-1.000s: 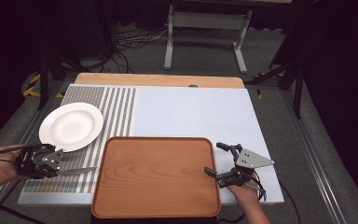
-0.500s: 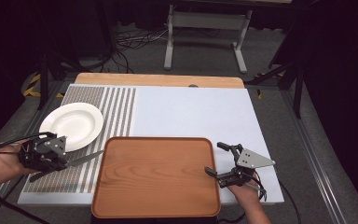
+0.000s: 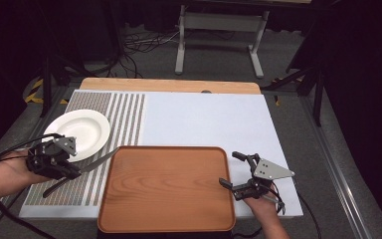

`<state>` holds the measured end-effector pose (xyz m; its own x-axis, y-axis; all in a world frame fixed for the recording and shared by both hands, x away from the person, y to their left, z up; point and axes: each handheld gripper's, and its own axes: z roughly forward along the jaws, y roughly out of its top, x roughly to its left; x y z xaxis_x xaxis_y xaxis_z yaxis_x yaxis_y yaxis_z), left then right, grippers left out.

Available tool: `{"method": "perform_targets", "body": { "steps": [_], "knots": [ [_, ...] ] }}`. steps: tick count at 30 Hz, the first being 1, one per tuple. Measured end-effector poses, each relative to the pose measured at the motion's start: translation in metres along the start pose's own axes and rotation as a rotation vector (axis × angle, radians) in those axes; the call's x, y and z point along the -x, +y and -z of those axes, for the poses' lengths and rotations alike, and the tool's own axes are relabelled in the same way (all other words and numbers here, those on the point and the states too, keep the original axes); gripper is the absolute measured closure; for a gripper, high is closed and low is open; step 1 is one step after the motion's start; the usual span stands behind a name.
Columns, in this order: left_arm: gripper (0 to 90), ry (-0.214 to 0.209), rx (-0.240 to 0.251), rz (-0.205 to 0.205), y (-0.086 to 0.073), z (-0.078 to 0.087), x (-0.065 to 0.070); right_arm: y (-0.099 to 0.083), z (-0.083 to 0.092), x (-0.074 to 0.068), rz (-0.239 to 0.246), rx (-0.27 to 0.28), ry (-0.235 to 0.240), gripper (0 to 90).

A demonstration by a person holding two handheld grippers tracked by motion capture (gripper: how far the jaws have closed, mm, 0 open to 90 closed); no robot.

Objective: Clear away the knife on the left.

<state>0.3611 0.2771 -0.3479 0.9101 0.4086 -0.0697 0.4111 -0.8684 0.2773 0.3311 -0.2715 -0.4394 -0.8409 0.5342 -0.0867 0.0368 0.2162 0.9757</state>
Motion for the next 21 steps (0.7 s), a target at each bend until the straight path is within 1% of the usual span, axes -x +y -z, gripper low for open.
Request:
{"method": "perform_targets", "body": {
  "steps": [1, 3, 4, 7, 14, 16, 18, 19, 20, 21],
  "knots": [
    [80.5, 0.003, 0.002, 0.011, 0.002, 0.000, 0.001, 0.000, 0.000, 0.000, 0.000, 0.000, 0.001, 4.5],
    [80.5, -0.003, 0.002, 0.016, 0.005, 0.000, 0.002, 0.000, 0.000, 0.000, 0.000, -0.001, 0.001, 4.5],
    [80.5, -0.010, 0.011, 0.029, 0.008, 0.000, 0.003, 0.000, 0.000, 0.000, 0.000, 0.000, 0.001, 4.5],
    [80.5, -0.016, 0.031, 0.042, 0.012, 0.000, 0.005, 0.000, 0.000, 0.000, 0.000, -0.001, 0.001, 4.5],
    [80.5, -0.036, 0.058, 0.069, 0.021, -0.002, 0.008, 0.000, 0.000, 0.000, 0.001, 0.000, 0.001, 4.5],
    [80.5, -0.026, 0.069, 0.067, 0.023, -0.003, 0.011, 0.000, 0.000, 0.000, 0.000, 0.000, 0.000, 4.5],
    [80.5, -0.036, 0.066, 0.076, 0.027, -0.005, 0.012, 0.000, 0.000, 0.000, 0.000, -0.001, 0.001, 4.5],
    [80.5, -0.036, 0.071, 0.093, 0.028, -0.006, 0.013, 0.000, 0.000, 0.000, -0.001, -0.001, 0.001, 4.5],
    [80.5, -0.047, 0.074, 0.106, 0.029, -0.007, 0.013, 0.000, 0.000, 0.000, -0.001, -0.001, 0.001, 4.5],
    [80.5, -0.051, 0.078, 0.110, 0.031, -0.007, 0.014, 0.000, 0.000, 0.000, -0.001, -0.001, 0.001, 4.5]
  ]
}}
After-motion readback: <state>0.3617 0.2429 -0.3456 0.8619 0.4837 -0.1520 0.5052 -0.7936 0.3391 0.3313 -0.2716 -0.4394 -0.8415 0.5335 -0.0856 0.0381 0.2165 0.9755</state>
